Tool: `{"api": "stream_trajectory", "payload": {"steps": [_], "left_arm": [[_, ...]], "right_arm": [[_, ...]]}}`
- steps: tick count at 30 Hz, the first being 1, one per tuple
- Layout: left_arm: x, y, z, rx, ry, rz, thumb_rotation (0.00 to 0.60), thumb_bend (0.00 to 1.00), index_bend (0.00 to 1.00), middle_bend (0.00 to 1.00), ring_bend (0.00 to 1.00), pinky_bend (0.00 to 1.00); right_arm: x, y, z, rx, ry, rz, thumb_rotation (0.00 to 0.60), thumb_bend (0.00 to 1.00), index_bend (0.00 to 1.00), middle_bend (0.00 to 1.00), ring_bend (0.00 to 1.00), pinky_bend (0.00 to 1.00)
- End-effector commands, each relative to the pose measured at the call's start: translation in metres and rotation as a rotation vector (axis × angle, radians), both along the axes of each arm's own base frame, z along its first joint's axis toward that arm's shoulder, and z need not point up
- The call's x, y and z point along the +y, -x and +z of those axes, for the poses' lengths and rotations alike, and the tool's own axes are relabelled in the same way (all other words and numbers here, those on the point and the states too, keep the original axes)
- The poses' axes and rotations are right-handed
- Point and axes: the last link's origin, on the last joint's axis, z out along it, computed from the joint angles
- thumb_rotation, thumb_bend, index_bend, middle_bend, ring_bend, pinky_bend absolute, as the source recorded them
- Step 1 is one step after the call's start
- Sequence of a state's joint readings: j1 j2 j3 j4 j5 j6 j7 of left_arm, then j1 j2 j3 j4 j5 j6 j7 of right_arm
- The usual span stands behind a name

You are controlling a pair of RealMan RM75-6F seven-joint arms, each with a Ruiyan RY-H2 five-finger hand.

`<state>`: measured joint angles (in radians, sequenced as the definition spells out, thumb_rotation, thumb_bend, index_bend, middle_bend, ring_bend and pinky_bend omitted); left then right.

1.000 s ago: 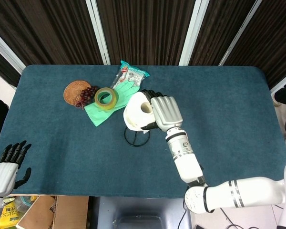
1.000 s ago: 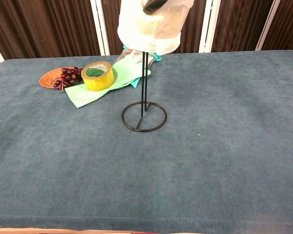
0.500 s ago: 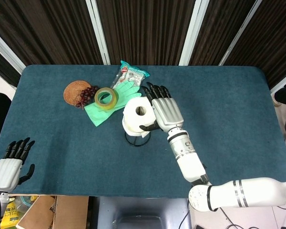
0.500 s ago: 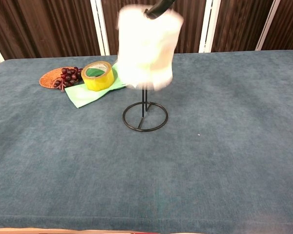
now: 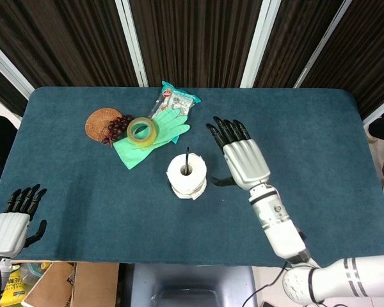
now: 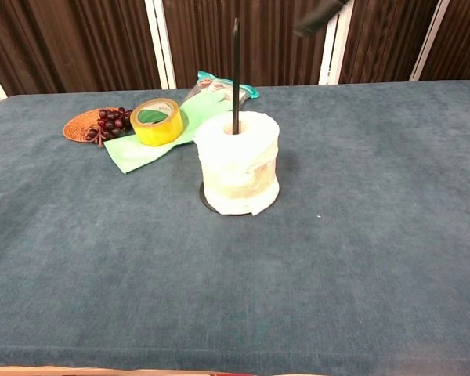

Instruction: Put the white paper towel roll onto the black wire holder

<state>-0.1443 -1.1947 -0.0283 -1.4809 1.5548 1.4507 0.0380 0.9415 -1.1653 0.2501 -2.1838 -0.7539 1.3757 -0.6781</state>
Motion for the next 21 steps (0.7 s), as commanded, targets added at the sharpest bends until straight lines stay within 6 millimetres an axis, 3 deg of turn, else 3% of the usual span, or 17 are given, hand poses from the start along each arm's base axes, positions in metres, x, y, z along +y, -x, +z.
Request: {"api": "stream_trajectory", "payload": {"steps": [1, 5, 11, 21], "left_arm": [[0.000, 0.000, 0.000, 0.000, 0.000, 0.000, 0.600, 0.50, 0.00, 0.00, 0.00, 0.05], [0.000, 0.000, 0.000, 0.000, 0.000, 0.000, 0.600, 0.50, 0.00, 0.00, 0.00, 0.05], [0.000, 0.000, 0.000, 0.000, 0.000, 0.000, 0.600, 0.50, 0.00, 0.00, 0.00, 0.05], [0.000, 0.000, 0.000, 0.000, 0.000, 0.000, 0.600, 0.50, 0.00, 0.00, 0.00, 0.05]], "right_arm": [[0.080, 0.093, 0.007, 0.105, 0.015, 0.005, 0.600, 0.11, 0.00, 0.00, 0.00, 0.01], [0.129, 0.164, 0.003, 0.121, 0.027, -0.065, 0.600, 0.11, 0.00, 0.00, 0.00, 0.00], [0.163, 0.239, 0.000, 0.154, 0.171, -0.218, 0.600, 0.11, 0.00, 0.00, 0.00, 0.00], [0.164, 0.249, 0.000, 0.092, 0.119, -0.235, 0.600, 0.11, 0.00, 0.00, 0.00, 0.00]]}}
